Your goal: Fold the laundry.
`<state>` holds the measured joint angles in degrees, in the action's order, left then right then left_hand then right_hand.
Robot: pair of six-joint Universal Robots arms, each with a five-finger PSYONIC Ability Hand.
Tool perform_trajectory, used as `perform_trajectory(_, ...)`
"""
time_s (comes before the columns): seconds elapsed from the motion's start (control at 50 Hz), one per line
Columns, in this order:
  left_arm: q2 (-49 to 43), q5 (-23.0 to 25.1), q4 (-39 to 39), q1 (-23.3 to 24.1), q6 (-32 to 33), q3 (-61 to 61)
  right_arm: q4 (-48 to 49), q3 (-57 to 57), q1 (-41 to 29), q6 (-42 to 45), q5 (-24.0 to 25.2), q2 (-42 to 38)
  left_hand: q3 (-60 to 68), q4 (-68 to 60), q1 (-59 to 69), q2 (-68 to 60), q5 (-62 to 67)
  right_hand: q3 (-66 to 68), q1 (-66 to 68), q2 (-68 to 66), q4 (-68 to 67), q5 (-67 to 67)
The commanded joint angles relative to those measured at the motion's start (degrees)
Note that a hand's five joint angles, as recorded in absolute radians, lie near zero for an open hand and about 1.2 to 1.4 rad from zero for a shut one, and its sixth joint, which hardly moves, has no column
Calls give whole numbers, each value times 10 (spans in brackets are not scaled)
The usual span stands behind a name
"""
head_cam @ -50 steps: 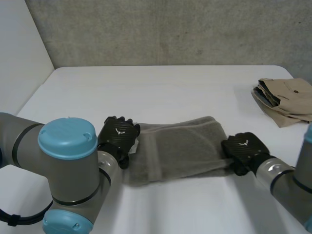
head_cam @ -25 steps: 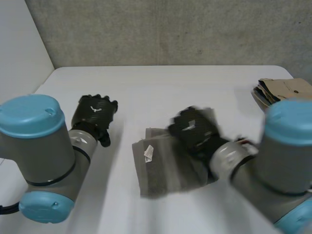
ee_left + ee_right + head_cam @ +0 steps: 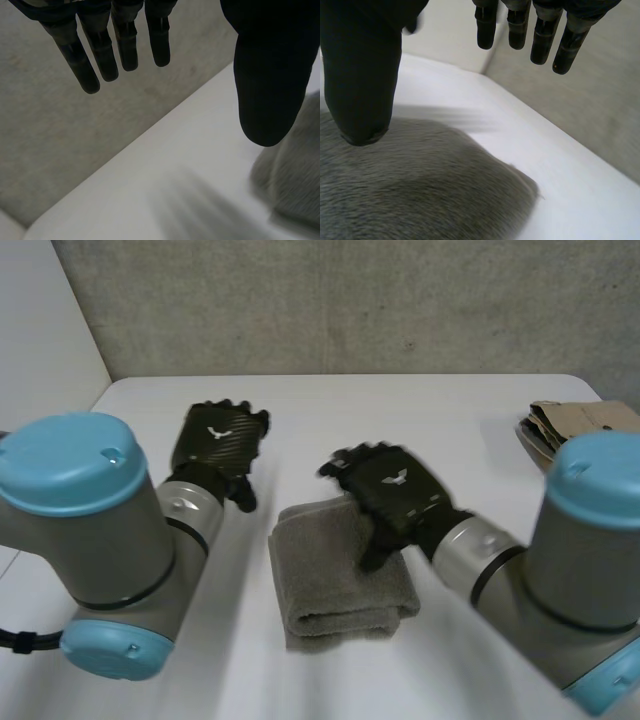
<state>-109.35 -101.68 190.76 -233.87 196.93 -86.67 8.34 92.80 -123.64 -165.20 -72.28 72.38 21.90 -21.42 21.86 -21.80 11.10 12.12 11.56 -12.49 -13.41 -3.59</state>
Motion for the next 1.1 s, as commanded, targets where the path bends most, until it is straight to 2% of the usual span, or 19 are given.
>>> perform_trajectory(0.02,-34,39,-15,52,-80,21,-99,-37,54,-99,-16,-16,13,-17,13,-14,21,-21,-16,25,34,36)
perform_trajectory(0.12,-71,83,-46,66,-90,33,-134,-72,58,-104,-18,-79,18,-23,18,-19,26,-21,-16,25,34,36)
perform_trajectory(0.32,-153,41,-120,63,-68,58,-136,-99,56,-95,-26,-161,19,-24,20,-20,27,-21,-16,25,34,36)
perform_trajectory(0.42,-171,14,-137,54,-15,58,-135,-101,54,-61,-27,-169,14,-19,15,-15,22,-21,-16,25,34,36)
perform_trajectory(0.56,-157,6,-137,55,-6,55,-134,-95,54,18,-53,-157,4,-9,5,-5,12,-21,-16,25,34,36)
perform_trajectory(0.7,-58,10,-123,61,-15,57,-103,-73,60,18,-74,-92,-28,23,-27,27,-20,-21,-16,25,34,36)
perform_trajectory(0.78,-7,38,-114,56,-17,59,-62,-31,58,19,-78,-29,-29,25,-29,28,-21,-21,-16,25,34,36)
perform_trajectory(0.88,48,110,-117,47,-19,63,-19,39,42,22,-89,37,-24,20,-24,23,-16,-21,-16,25,34,36)
perform_trajectory(0.92,63,143,-124,32,-24,68,-16,55,32,22,-94,39,-23,18,-22,22,-15,-21,-16,25,34,36)
perform_trajectory(1.02,71,176,-173,-5,-49,89,-8,93,-17,18,-111,36,-23,18,-22,22,-15,-21,-16,25,34,36)
perform_trajectory(1.1,66,200,-213,-17,-81,112,42,125,-49,18,-134,24,-23,18,-22,22,-15,-21,-16,25,34,36)
